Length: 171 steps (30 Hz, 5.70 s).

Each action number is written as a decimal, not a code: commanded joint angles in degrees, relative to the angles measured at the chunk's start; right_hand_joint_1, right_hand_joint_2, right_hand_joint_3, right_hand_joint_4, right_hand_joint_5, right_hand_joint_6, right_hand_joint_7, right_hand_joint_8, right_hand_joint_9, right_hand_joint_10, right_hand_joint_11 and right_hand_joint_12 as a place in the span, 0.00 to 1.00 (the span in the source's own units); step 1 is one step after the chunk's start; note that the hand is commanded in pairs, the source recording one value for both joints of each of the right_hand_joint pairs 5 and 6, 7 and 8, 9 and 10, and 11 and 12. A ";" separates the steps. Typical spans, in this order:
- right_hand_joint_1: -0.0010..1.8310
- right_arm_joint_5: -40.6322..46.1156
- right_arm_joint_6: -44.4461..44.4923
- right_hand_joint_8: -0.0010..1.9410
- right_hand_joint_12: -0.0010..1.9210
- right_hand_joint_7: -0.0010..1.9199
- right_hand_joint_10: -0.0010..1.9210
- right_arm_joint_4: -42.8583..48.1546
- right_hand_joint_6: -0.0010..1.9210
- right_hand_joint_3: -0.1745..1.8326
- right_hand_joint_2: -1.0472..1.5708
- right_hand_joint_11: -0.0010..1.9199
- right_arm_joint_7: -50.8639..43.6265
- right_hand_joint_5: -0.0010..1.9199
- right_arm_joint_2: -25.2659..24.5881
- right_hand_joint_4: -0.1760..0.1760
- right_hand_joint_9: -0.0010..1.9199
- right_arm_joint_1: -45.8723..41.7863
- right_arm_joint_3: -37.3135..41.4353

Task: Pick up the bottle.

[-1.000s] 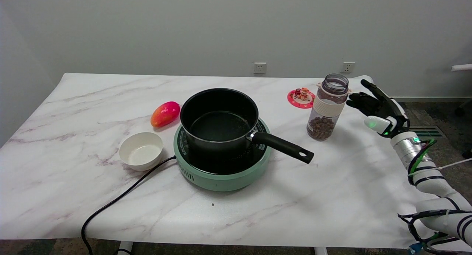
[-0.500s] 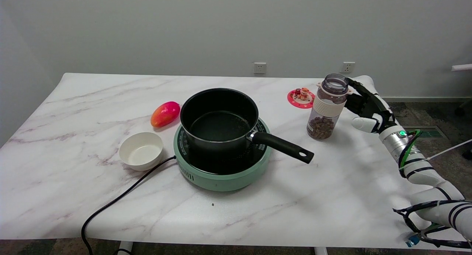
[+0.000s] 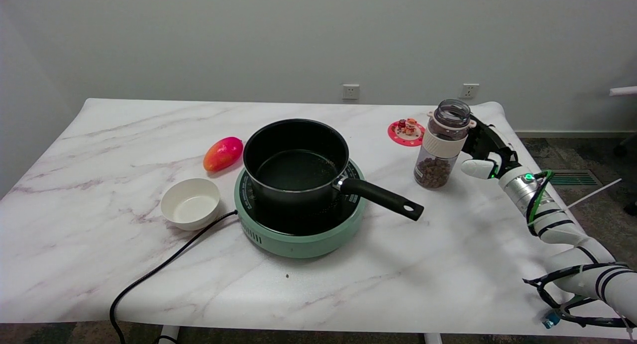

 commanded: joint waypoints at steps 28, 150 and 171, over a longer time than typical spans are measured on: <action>0.73 -0.92 -0.66 0.39 0.27 0.40 0.33 -0.62 0.12 0.59 0.24 0.27 0.00 0.12 -1.71 0.50 0.33 3.49 -4.33; 0.82 -0.92 0.59 0.39 0.16 0.40 0.40 -5.98 0.19 0.50 0.39 0.16 0.00 0.19 -2.27 0.50 0.40 6.04 -3.59; 0.84 -0.92 0.08 0.62 0.31 0.62 0.51 -6.22 0.32 0.58 0.40 0.31 0.32 0.32 -2.27 0.50 0.51 6.04 -3.45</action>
